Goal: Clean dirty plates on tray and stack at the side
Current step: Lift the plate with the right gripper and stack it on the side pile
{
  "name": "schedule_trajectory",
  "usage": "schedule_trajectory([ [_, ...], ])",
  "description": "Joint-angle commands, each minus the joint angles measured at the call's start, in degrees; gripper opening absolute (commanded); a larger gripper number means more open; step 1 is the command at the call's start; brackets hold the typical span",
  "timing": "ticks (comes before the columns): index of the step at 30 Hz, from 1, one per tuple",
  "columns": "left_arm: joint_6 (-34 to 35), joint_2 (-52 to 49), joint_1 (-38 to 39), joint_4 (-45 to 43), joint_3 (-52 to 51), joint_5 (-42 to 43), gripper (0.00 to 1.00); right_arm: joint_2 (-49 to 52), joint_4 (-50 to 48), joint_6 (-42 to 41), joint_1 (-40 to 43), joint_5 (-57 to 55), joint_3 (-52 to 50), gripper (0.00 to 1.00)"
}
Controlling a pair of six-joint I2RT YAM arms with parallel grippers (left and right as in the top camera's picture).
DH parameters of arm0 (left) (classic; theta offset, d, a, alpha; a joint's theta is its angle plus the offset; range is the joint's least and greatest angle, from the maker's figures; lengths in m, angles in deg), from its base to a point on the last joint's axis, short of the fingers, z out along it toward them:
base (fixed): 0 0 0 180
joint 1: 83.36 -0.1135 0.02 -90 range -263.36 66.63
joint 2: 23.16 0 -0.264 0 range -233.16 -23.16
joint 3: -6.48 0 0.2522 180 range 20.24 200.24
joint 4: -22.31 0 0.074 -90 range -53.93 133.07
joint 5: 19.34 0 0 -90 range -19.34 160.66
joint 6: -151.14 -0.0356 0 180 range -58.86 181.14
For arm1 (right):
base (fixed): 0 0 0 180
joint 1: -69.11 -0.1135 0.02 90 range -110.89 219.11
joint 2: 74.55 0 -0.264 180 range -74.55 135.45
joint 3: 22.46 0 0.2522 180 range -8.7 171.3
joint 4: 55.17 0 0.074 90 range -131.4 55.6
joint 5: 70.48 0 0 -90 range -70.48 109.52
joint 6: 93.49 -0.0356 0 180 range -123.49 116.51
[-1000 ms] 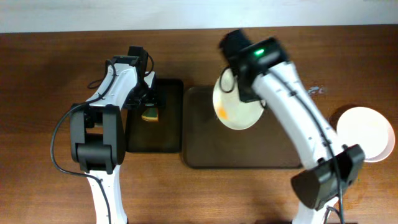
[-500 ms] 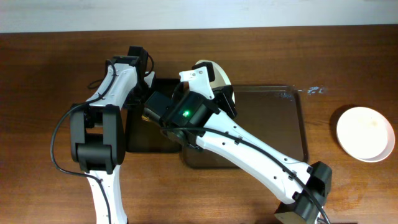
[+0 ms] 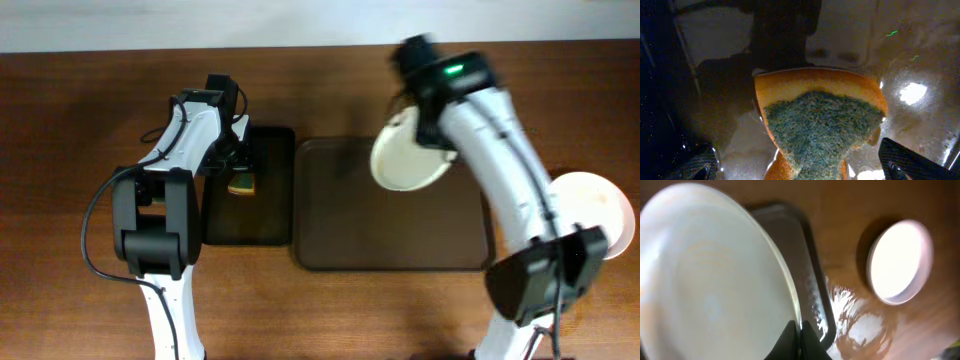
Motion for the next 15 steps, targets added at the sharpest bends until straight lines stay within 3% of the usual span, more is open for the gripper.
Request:
schedule_trajectory([
  [1,-0.1,-0.8,-0.2,-0.1,-1.5,0.0,1.00,-0.9,-0.2,7.8,16.4,15.3,-0.2,0.04],
  [9,-0.1,-0.8,-0.2,-0.1,-1.5,0.0,1.00,0.8,-3.0,6.2,52.1,17.0,-0.2,0.04],
  [15,-0.1,-0.8,-0.2,-0.1,-1.5,0.0,1.00,1.8,-3.4,6.2,60.6,19.3,-0.5,0.04],
])
